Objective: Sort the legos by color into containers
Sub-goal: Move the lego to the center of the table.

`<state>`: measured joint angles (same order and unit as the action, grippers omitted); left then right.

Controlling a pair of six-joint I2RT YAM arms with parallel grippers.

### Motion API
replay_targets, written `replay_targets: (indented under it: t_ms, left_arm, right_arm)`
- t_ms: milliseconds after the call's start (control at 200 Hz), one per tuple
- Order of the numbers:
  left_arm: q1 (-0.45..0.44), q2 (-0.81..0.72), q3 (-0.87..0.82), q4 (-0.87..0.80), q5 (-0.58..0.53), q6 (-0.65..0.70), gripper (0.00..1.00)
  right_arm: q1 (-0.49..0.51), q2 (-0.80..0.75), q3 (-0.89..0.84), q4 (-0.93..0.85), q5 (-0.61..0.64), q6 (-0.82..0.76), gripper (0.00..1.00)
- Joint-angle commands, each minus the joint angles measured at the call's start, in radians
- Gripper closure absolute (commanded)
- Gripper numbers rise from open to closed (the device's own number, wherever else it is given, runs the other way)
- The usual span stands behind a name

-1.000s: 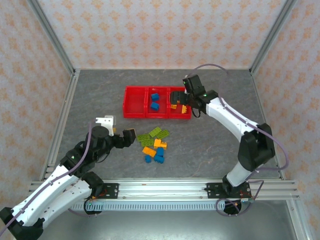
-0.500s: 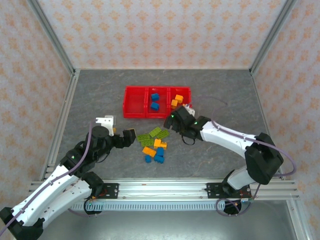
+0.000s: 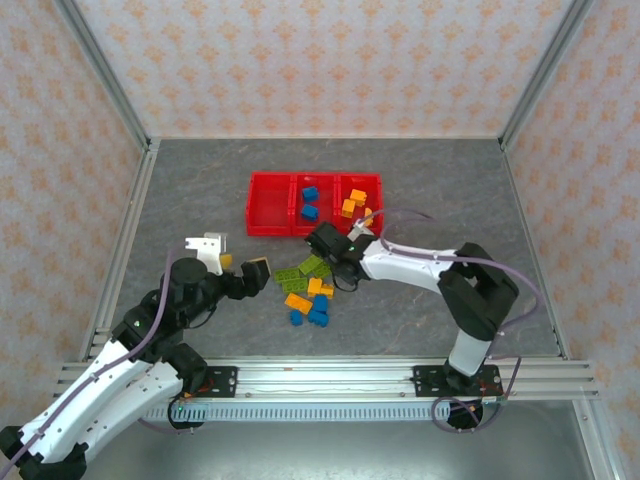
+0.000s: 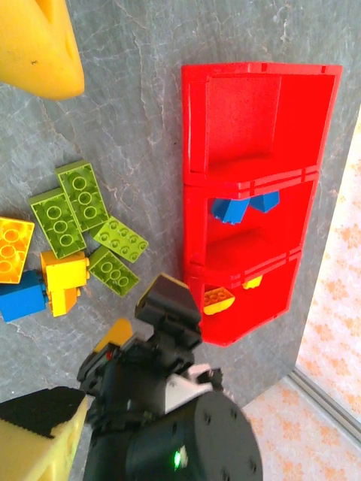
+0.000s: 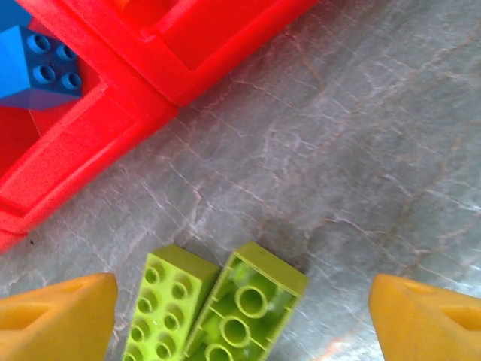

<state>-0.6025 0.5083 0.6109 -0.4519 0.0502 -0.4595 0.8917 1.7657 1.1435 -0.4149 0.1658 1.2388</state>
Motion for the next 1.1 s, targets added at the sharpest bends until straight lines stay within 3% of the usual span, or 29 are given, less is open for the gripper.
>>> replay_targets:
  t_ms: [0, 220, 571, 1096]
  left_arm:
    - [-0.004, -0.023, -0.019, 0.035, 0.034, 0.028, 0.01]
    - [-0.004, -0.05, -0.02, 0.043, 0.063, 0.034, 0.01]
    - [-0.005, -0.094, -0.03, 0.053, 0.082, 0.038, 0.01]
    - [-0.005, -0.094, -0.031, 0.053, 0.076, 0.036, 0.01]
  right_arm:
    - [0.024, 0.076, 0.089, -0.116, 0.109, 0.092, 0.18]
    - [0.057, 0.196, 0.164, -0.191, 0.129, 0.17, 0.23]
    - [0.062, 0.239, 0.165, -0.247, 0.171, 0.218, 0.3]
    - [0.0, 0.12, 0.043, -0.28, 0.415, 0.126, 0.37]
